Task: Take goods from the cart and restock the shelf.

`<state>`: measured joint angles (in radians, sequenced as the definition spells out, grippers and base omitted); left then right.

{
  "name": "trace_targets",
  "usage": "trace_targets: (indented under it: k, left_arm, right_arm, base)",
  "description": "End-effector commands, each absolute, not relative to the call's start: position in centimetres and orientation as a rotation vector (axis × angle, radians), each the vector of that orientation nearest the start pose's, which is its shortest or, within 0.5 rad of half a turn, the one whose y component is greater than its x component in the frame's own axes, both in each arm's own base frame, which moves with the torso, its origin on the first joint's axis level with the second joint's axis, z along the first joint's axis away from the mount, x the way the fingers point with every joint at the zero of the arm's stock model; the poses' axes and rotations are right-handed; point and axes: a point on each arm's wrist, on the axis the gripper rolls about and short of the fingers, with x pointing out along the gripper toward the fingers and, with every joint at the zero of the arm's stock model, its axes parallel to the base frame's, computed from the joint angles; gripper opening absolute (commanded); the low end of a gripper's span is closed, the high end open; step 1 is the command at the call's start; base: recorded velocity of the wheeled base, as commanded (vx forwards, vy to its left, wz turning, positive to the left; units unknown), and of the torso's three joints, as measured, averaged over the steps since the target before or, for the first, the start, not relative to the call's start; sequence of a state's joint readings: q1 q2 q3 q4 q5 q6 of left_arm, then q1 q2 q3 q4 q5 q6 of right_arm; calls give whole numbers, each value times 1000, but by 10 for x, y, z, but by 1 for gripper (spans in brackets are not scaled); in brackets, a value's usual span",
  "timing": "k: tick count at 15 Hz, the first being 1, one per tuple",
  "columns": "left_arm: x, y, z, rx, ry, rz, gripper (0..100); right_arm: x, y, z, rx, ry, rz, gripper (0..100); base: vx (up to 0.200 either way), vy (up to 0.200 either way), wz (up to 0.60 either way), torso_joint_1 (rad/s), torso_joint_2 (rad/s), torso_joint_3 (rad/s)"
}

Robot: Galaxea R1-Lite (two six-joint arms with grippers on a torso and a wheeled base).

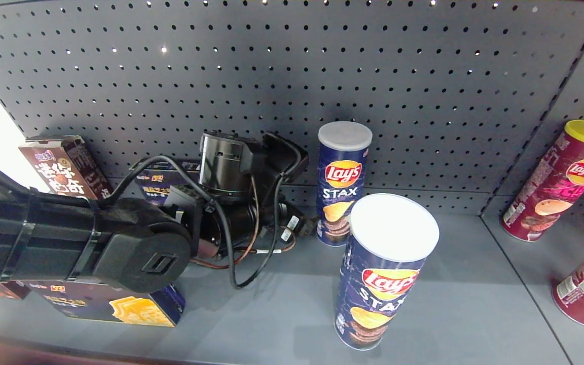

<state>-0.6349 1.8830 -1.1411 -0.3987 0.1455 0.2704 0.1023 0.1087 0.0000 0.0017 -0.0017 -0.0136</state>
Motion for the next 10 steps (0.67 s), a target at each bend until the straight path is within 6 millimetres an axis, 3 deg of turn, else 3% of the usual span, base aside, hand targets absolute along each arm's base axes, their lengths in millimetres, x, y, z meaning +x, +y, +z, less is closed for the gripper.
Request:
trace_targets:
  k: [1, 7, 10]
  left_arm:
    - [299, -216, 188, 394, 254, -526, 100]
    - [298, -210, 195, 375, 216, -506, 100]
    - [266, -182, 237, 296, 130, -408, 100]
  right_arm:
    - [-14, -1, 77, -20, 111, 103, 100]
    - [-14, -1, 77, -20, 111, 103, 100]
    - [-14, -2, 77, -21, 111, 102, 100]
  base:
    - [0, 0, 0, 0, 0, 0]
    - [0, 0, 0, 0, 0, 0]
    - [0, 0, 0, 0, 0, 0]
